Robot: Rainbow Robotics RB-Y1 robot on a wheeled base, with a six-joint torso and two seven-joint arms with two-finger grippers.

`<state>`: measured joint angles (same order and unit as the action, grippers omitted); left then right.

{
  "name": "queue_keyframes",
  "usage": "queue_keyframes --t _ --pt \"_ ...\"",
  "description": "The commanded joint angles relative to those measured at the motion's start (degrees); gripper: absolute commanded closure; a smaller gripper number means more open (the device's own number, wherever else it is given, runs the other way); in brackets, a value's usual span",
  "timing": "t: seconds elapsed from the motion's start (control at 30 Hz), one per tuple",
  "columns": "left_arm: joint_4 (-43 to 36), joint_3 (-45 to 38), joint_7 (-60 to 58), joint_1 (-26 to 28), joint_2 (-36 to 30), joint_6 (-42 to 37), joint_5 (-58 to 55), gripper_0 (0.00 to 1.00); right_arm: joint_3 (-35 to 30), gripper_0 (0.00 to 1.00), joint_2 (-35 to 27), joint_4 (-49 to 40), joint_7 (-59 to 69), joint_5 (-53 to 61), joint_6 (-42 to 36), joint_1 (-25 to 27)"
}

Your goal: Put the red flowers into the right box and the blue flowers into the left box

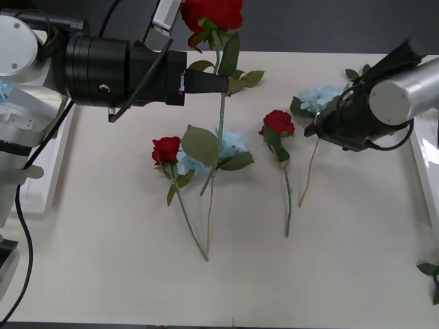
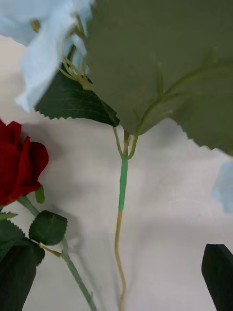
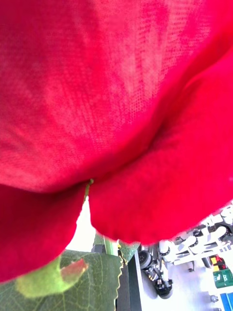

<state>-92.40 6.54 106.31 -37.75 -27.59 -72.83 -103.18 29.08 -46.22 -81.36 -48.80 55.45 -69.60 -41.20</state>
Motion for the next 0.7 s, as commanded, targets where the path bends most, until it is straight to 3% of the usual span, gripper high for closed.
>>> queue_keyframes --t 0.03,0.3,0.43,0.7 --pt "-1.6 0.0 3.4 -2.0 0.2 0.7 -0.5 1.0 0.3 0.0 -6.9 -2.2 -9.7 7.8 3.2 -1.0" --pt "-1.6 0.1 3.5 -2.1 0.2 0.7 -0.5 1.0 0.3 0.0 -12.0 -0.9 -26.1 22.3 10.0 -1.0" --pt "-1.6 0.1 3.5 -2.1 0.2 0.7 -0.5 1.0 0.3 0.0 -12.8 3.0 -36.0 35.1 14.2 0.2" --pt "-1.6 0.1 3.5 -2.1 0.2 0.7 -0.5 1.0 -0.3 0.0 -14.0 7.2 -65.2 58.1 18.2 5.1"
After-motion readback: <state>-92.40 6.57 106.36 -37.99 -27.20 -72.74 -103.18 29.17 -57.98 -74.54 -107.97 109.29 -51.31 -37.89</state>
